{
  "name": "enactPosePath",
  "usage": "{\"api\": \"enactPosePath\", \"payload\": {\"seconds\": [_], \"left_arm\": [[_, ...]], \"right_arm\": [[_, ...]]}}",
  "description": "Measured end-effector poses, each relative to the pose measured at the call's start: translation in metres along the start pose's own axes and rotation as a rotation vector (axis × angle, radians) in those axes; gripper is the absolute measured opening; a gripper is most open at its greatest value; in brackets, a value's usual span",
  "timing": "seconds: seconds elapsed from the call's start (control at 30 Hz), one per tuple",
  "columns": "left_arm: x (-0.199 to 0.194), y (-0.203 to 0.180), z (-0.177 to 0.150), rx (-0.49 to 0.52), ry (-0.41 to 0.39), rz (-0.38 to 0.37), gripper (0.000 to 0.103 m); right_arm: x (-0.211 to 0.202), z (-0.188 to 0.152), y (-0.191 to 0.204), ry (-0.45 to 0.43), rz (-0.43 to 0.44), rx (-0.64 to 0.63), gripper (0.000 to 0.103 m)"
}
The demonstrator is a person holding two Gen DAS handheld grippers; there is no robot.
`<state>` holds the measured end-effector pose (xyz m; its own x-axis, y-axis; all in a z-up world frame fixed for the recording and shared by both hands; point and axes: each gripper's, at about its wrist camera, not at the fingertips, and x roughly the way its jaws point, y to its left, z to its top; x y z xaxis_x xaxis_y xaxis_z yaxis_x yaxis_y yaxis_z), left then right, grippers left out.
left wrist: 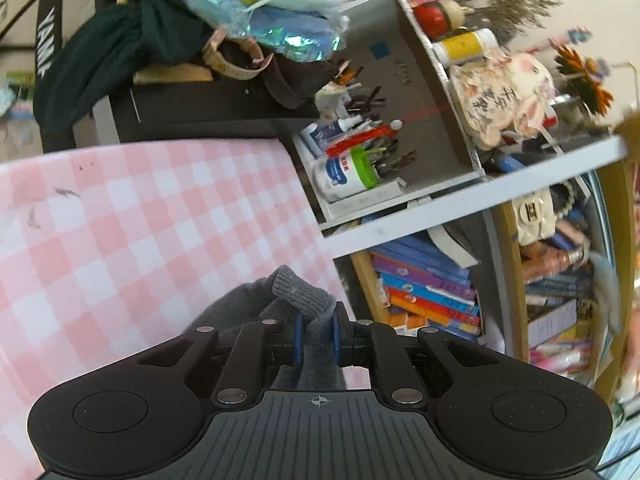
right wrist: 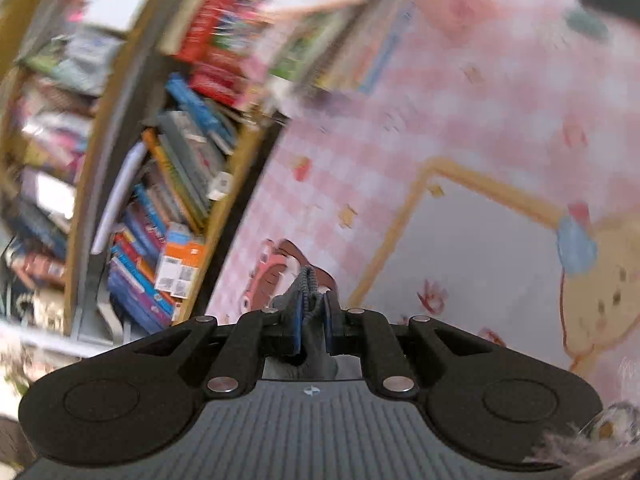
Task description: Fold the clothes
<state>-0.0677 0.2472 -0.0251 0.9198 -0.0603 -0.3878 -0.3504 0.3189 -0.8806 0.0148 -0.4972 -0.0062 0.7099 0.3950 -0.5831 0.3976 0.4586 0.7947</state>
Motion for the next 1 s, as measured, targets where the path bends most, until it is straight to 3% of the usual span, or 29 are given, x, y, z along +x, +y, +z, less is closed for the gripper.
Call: {"api": "enactPosePath", "payload": {"seconds": [0.17,0.3,0.37,0.47,0.5,0.53,0.6,0.7,0.77,0.87,1.0], "left_arm": [[0.035,-0.002,0.01,-0.079,0.015,-0.036,0.012],[0.085,-0.017,0.028,-0.117,0.012,-0.067,0.012],[0.111,-0.025,0.038,-0.145,-0.009,-0.068,0.014],[0.131,-0.033,0.05,-0.162,-0.026,0.026,0.034],[0.134,-0.036,0.053,-0.156,-0.033,0.068,0.036],[0.133,-0.037,0.054,-0.128,-0.04,0.084,0.038],[0.121,-0.034,0.051,-0.05,-0.047,0.106,0.045],[0.103,-0.021,0.042,0.037,-0.032,0.17,0.045],[0.095,-0.014,0.034,0.081,0.005,0.198,0.045],[0.088,-0.009,0.021,0.141,0.064,0.217,0.045],[0.092,-0.013,0.011,0.184,0.116,0.2,0.048]], "right_arm": [[0.035,0.013,-0.002,0.007,-0.005,0.096,0.01],[0.077,0.045,0.026,-0.051,0.092,0.104,0.007],[0.098,0.065,0.049,-0.122,0.137,0.079,0.007],[0.118,0.086,0.076,-0.182,0.125,0.045,0.011],[0.122,0.088,0.085,-0.179,0.114,0.013,0.016],[0.125,0.087,0.093,-0.16,0.108,-0.041,0.021],[0.135,0.071,0.104,-0.096,0.084,-0.193,0.048],[0.154,0.035,0.106,0.008,-0.023,-0.42,0.053],[0.172,0.011,0.099,0.086,-0.105,-0.505,0.053],[0.19,-0.015,0.084,0.176,-0.15,-0.496,0.058],[0.204,-0.025,0.074,0.187,-0.147,-0.38,0.065]]}}
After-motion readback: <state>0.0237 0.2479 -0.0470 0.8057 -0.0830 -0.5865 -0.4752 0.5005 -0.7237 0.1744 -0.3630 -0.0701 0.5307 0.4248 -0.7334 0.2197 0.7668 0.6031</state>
